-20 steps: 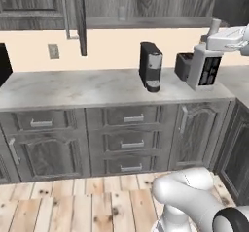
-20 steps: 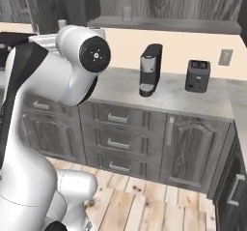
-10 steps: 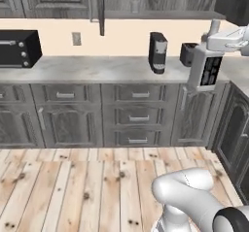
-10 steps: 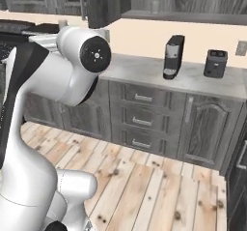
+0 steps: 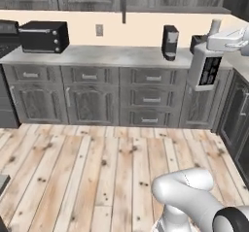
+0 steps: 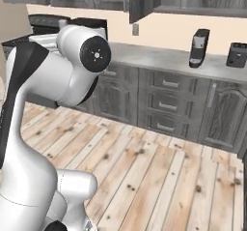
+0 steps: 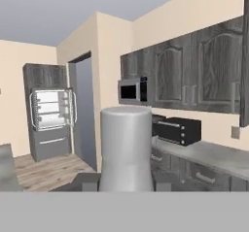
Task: There is a bowl on the dining counter. Grab a lemon wedge from the fridge and place it in the bowl. Then get the liquor bottle and glass cup from the cabinet and place them next to the bowl.
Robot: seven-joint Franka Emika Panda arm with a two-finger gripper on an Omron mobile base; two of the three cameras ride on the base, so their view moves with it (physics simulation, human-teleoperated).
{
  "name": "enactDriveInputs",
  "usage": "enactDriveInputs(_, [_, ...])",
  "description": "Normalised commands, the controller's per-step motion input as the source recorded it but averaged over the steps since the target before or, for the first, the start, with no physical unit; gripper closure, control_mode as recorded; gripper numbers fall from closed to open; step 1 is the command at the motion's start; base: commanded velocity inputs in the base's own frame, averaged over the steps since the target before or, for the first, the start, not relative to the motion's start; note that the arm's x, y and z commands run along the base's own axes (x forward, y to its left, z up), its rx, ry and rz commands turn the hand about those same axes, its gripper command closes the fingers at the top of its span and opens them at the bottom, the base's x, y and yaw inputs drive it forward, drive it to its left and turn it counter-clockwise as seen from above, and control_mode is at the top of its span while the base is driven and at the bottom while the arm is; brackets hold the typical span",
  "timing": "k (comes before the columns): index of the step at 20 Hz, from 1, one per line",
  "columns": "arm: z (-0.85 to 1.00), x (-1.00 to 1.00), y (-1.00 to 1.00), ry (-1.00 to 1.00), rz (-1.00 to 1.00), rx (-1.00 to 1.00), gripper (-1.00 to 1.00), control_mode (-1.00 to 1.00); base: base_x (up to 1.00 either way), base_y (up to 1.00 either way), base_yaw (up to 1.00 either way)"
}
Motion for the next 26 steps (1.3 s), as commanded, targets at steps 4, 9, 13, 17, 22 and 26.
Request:
enactDriveInputs(4, [0.0,0.0,0.0,0.0,0.0,0.0,1.0,1.0,-1.0,0.61,0.16])
enactDriveInputs(9, [0.0,0.0,0.0,0.0,0.0,0.0,1.0,1.0,-1.0,0.62,0.16])
enactDriveInputs(13, [0.0,0.0,0.0,0.0,0.0,0.0,1.0,1.0,-1.0,0.64,0.16])
enactDriveInputs(17, [0.0,0.0,0.0,0.0,0.0,0.0,1.0,1.0,-1.0,0.68,0.15])
enactDriveInputs(22, [0.0,0.0,0.0,0.0,0.0,0.0,1.0,1.0,-1.0,0.71,0.14])
enactDriveInputs(26, [0.0,0.0,0.0,0.0,0.0,0.0,1.0,1.0,-1.0,0.72,0.14])
